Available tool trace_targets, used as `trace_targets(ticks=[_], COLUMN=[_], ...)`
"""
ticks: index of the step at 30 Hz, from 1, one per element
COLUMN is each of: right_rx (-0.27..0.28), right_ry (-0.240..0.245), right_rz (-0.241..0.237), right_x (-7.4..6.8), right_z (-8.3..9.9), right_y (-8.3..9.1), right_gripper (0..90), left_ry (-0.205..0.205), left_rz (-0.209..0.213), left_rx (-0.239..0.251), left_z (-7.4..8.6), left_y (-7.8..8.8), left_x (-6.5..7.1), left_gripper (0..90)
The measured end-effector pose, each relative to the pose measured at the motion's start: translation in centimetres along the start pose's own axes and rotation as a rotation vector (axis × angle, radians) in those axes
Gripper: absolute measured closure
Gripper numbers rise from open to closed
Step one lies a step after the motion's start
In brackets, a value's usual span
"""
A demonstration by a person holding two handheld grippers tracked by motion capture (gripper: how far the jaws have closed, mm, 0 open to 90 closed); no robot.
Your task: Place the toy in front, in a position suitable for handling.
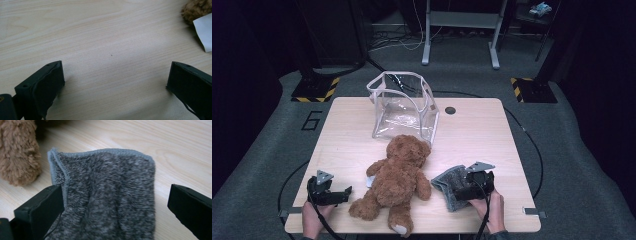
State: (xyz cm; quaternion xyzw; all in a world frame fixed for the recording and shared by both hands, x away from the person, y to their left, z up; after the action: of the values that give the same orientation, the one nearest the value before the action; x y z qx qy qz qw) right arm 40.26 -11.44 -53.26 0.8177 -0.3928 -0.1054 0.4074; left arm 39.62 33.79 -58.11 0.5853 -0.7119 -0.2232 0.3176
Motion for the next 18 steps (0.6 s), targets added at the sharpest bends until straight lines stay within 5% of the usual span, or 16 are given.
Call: trace_targets(ticks=[10, 18], right_rx=[-0.047, -0.077], right_ry=[0.045, 0.019], right_rz=[-0.023, -0.036], right_x=[-1.0, -1.1], right_z=[0.1, 0.7], right_y=[-1.8, -2.5], right_gripper=[16.2, 48.5], left_ry=[0.000, 0.000], left_rz=[-0.001, -0.003], left_rx=[0.000, 0.005], left_z=[0.0, 0.0], left_y=[0.0, 0.0], left_x=[0.0, 0.0], left_gripper=[0.5, 0.6])
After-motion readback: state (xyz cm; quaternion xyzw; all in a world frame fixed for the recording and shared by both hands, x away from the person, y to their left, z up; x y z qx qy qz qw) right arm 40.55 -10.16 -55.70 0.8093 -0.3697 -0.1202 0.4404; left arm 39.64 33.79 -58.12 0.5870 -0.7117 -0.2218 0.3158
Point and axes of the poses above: each handheld gripper's, and its own axes: y roughly backward along the jaws, z roughly out of its underside, x roughly to its right, the point moved 7 cm from there along -y, roughly forward along the jaws, and after that the axes turned 15 degrees about y, right-handed, at the moved point
